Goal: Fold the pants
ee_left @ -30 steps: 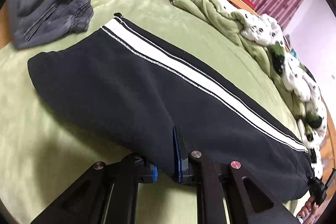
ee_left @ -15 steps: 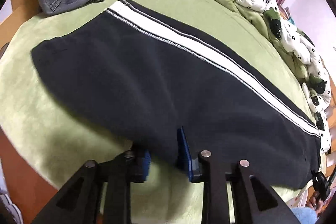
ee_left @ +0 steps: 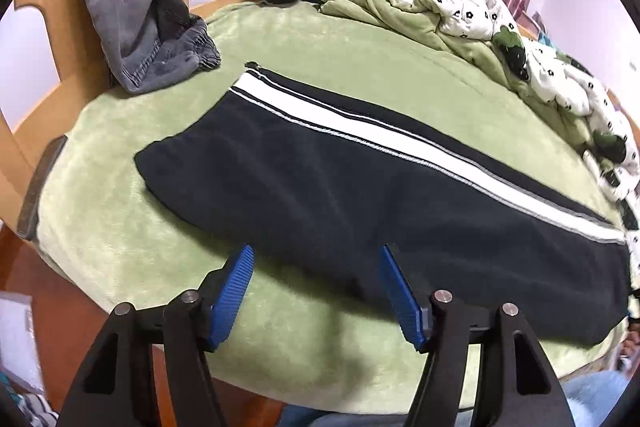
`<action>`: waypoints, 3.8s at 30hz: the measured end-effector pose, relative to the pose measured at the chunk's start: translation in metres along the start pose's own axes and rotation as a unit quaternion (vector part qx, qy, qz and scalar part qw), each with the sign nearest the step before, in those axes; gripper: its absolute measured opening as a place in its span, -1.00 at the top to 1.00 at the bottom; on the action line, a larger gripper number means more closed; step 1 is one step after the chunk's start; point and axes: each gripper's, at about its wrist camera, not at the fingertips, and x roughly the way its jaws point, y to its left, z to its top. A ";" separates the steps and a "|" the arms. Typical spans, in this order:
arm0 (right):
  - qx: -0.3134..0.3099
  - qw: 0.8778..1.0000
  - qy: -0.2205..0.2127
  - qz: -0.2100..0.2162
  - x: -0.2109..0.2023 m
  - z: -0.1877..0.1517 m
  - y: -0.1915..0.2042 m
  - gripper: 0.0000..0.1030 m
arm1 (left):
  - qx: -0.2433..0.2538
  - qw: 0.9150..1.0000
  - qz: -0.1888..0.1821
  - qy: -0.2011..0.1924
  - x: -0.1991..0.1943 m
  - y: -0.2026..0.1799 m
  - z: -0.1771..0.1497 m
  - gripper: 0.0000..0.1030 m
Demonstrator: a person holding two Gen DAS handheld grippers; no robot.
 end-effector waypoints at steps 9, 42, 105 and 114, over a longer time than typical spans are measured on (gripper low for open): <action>-0.051 0.997 -0.056 0.004 0.023 0.039 0.038 0.62 | -0.009 1.000 0.003 -0.009 -0.005 0.003 0.011 -0.23; -0.395 0.918 0.034 0.028 0.055 -0.092 0.313 0.17 | 0.033 0.999 -0.038 -0.008 0.086 0.044 0.139 -0.22; -0.403 0.913 0.052 0.004 0.129 -0.139 0.375 0.38 | 0.043 0.998 -0.037 0.011 0.061 0.076 0.094 0.39; -0.376 0.925 0.056 0.015 0.072 -0.164 0.376 0.10 | 0.002 0.999 -0.042 -0.004 0.022 0.112 0.041 -0.13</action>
